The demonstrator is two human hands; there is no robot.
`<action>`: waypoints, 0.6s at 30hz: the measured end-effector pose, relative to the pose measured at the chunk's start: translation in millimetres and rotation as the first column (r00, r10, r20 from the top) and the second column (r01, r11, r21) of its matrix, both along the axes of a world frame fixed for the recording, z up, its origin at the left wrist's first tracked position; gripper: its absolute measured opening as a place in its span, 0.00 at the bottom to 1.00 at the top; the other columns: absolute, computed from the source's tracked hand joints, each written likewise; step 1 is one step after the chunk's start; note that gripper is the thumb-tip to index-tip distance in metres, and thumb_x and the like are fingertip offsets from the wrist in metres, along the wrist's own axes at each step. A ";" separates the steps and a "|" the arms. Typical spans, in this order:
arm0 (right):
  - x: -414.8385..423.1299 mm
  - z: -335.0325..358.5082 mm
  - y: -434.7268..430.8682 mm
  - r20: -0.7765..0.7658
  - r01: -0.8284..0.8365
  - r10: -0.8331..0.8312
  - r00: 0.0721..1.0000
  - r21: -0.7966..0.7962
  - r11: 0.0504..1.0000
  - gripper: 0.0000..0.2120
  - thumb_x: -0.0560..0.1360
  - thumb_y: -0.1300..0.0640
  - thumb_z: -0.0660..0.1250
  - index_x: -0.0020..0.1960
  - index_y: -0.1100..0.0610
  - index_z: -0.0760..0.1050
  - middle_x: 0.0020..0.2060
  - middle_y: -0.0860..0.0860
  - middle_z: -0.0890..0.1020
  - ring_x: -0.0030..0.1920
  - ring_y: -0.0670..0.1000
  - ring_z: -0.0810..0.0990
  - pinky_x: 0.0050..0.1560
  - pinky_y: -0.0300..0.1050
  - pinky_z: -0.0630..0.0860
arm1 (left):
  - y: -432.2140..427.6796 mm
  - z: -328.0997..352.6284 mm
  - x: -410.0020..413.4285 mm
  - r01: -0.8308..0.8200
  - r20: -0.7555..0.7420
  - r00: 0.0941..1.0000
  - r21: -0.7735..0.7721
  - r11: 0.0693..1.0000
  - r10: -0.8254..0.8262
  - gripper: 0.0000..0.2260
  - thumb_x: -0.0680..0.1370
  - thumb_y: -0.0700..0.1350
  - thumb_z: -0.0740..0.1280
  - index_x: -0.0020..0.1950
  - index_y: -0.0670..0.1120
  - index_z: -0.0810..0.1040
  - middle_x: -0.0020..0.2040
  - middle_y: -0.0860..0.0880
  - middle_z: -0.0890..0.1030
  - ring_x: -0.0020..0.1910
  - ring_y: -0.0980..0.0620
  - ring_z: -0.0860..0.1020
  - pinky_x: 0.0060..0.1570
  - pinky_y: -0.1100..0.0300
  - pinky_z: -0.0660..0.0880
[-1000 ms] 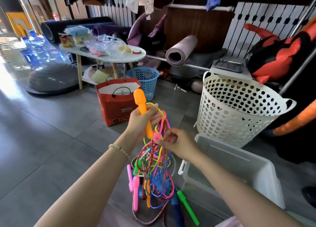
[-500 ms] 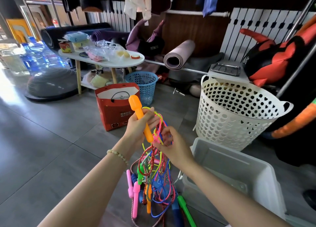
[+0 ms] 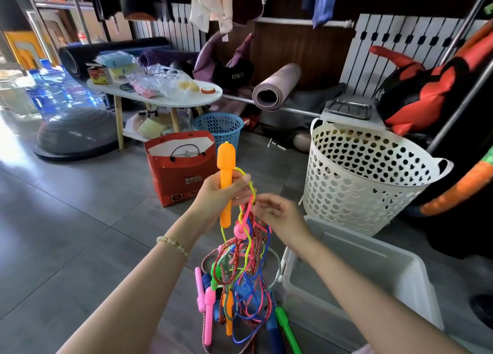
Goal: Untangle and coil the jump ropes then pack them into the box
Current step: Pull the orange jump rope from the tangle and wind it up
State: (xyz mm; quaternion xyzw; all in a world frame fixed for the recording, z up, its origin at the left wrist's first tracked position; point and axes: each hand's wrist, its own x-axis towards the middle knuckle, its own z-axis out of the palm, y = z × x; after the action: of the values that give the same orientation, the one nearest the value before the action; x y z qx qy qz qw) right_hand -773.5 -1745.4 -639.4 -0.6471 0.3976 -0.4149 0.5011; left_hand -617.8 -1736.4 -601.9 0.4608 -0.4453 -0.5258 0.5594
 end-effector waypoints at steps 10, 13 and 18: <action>-17.5 15.4 -27.8 -0.104 0.157 -0.156 0.982 0.003 0.988 0.06 0.72 0.61 0.71 0.38 0.58 0.75 0.34 0.56 0.81 0.35 0.51 0.80 0.41 0.45 0.78 | 1.5 -7.1 18.8 -0.051 0.426 0.902 -0.066 0.997 0.074 0.11 0.79 0.45 0.65 0.48 0.38 0.80 0.30 0.56 0.79 0.28 0.61 0.76 0.30 0.66 0.74; -13.3 23.9 -30.1 -0.011 0.176 -0.176 0.984 0.049 0.983 0.06 0.72 0.63 0.71 0.39 0.61 0.74 0.30 0.53 0.80 0.29 0.45 0.80 0.34 0.36 0.78 | 2.8 -16.0 14.0 -0.031 0.593 0.797 -0.153 0.988 0.116 0.10 0.74 0.50 0.71 0.43 0.43 0.82 0.26 0.58 0.77 0.26 0.63 0.72 0.31 0.69 0.68; -1.4 30.9 -27.6 0.179 0.165 -0.192 0.965 0.152 0.974 0.05 0.72 0.61 0.70 0.39 0.60 0.77 0.30 0.51 0.82 0.30 0.44 0.80 0.37 0.34 0.79 | -0.5 -32.5 2.9 -0.079 0.658 0.736 -0.153 0.985 0.161 0.22 0.70 0.52 0.75 0.27 0.48 0.65 0.21 0.55 0.65 0.22 0.58 0.62 0.26 0.65 0.59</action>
State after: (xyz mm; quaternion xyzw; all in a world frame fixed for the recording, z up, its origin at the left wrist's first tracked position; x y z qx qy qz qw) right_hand -774.8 -1773.0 -608.5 -0.5298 0.4314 -0.4910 0.5405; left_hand -614.9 -1737.0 -634.4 0.6132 -0.6147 -0.2622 0.4212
